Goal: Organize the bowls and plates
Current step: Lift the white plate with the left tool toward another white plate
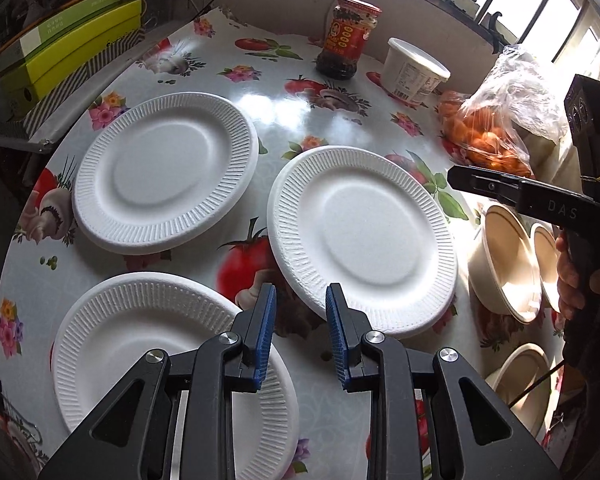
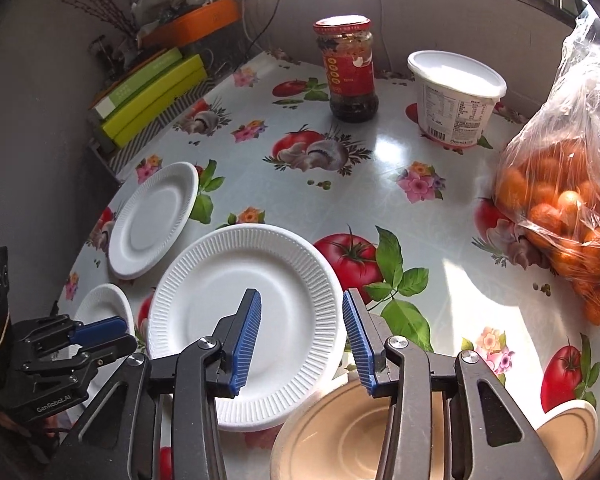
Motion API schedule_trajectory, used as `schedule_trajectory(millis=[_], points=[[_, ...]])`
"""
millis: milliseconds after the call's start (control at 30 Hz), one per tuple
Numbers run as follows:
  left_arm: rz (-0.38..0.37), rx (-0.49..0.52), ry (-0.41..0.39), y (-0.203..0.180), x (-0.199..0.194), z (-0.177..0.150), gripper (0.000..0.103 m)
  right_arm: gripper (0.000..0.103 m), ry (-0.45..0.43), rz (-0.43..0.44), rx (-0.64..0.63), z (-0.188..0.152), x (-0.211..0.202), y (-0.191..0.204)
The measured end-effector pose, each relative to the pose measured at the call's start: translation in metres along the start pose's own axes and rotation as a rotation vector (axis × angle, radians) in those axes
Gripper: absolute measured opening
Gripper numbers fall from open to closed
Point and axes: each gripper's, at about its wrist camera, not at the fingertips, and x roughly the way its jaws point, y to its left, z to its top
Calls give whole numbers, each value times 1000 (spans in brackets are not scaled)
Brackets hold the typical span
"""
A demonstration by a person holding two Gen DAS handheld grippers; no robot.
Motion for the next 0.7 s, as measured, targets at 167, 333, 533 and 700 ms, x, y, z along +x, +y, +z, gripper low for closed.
schedule_trajectory(millis=[167, 333, 533, 700], points=[[4, -12, 15, 1, 8, 5, 27, 40, 43, 8, 25, 5, 19, -11], [7, -17, 25, 4, 13, 8, 27, 41, 90, 4, 36, 5, 34, -16], [-9, -33, 42, 6, 18, 10, 27, 41, 106, 8, 50, 3, 43, -20], [-24, -33, 49, 4, 21, 11, 27, 41, 109, 14, 60, 4, 46, -22]])
